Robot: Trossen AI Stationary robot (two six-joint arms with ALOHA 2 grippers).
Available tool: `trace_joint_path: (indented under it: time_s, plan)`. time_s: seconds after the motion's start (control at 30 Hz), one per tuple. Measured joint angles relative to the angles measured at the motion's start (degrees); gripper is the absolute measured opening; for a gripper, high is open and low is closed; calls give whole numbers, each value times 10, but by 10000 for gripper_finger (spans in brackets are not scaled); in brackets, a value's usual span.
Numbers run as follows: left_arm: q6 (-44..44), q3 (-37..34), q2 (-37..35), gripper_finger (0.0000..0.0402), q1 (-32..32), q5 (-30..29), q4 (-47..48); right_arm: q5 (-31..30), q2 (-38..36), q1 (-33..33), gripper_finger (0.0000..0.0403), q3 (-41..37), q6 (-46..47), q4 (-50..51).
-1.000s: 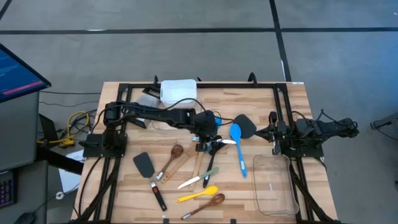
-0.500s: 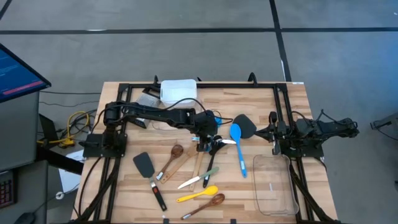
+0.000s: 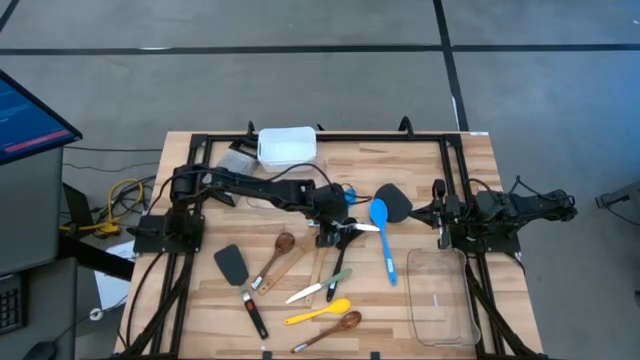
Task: Pick & Place Kitchen Items
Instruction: Put the blue patterned table knife into the white bin
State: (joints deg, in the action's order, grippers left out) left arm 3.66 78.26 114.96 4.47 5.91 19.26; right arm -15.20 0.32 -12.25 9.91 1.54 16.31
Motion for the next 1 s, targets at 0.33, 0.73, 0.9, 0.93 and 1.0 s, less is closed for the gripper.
trace_joint_path:
  time_s: [0.33, 0.73, 0.9, 0.93, 1.0]
  plan:
    - [-1, -4, 2, 155, -6, -41, -6, 0, 0, 0, 0, 0, 0, -1]
    - [-11, -13, 3, 155, -16, -50, -27, 0, 0, 0, 0, 0, 0, -1]
    - [-10, -14, 3, 155, -20, -46, -31, 0, 0, 0, 0, 0, 0, -1]
    - [-10, -14, 1, 155, -20, -45, -32, 0, 0, 0, 0, 0, 0, -1]
    - [-12, -15, -2, 155, -21, -43, -32, 0, 0, 0, 0, 0, 0, -1]
